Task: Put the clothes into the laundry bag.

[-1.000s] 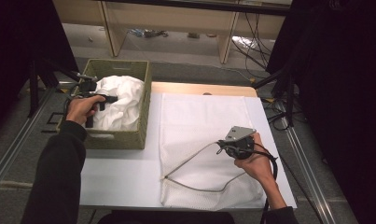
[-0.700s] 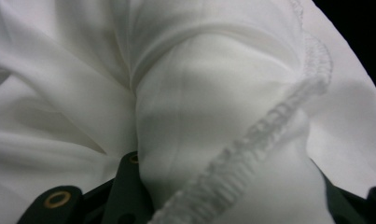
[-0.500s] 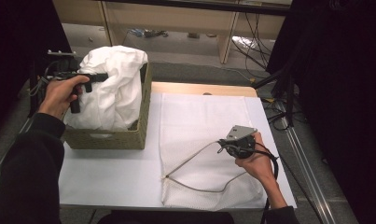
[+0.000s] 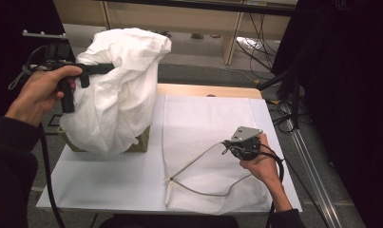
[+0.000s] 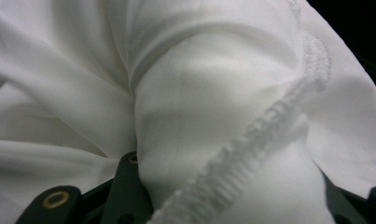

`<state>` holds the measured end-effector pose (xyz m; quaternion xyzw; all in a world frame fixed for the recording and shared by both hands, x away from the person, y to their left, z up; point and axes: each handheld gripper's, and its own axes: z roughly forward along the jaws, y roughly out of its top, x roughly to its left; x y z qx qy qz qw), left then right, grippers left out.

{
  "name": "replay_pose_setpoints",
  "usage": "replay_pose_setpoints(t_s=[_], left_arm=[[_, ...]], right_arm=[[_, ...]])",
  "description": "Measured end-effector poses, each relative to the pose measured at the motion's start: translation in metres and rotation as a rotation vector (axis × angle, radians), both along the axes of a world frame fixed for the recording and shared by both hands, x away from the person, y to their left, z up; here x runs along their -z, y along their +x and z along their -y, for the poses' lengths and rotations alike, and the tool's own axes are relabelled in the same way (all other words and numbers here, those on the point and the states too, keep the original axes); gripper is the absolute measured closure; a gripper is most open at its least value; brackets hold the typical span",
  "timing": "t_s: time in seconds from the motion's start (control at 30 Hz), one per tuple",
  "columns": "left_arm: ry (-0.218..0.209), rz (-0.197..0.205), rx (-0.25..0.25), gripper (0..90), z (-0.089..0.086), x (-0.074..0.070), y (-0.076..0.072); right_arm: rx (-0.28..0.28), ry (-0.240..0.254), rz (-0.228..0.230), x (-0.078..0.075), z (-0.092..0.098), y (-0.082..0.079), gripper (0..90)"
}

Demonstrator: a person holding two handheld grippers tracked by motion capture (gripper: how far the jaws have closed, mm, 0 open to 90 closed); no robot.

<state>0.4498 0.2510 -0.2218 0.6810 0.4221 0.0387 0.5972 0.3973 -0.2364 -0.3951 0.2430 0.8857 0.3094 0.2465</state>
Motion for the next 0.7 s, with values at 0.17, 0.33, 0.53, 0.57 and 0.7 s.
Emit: replay_pose_setpoints(t_s=[0.17, 0.33, 0.53, 0.57, 0.7], left_arm=[[-0.017, 0.02, 0.088, 62.0, 0.027, -0.005, -0.038], [-0.052, 0.028, 0.18, 61.9, 0.048, 0.008, -0.065], [-0.06, -0.004, 0.293, 61.9, 0.081, 0.058, -0.1], [-0.06, -0.004, 0.293, 61.9, 0.081, 0.058, -0.1], [0.0, -0.012, 0.363, 61.8, 0.105, 0.092, -0.111]], right_arm=[[0.006, 0.002, 0.001, 0.001, 0.0, 0.004, 89.5], [-0.002, 0.002, 0.006, -0.001, 0.001, 0.008, 89.5], [0.024, 0.035, 0.007, -0.007, 0.004, 0.012, 89.5], [0.024, 0.035, 0.007, -0.007, 0.004, 0.012, 89.5], [0.001, 0.038, 0.038, -0.011, 0.007, 0.017, 89.5]])
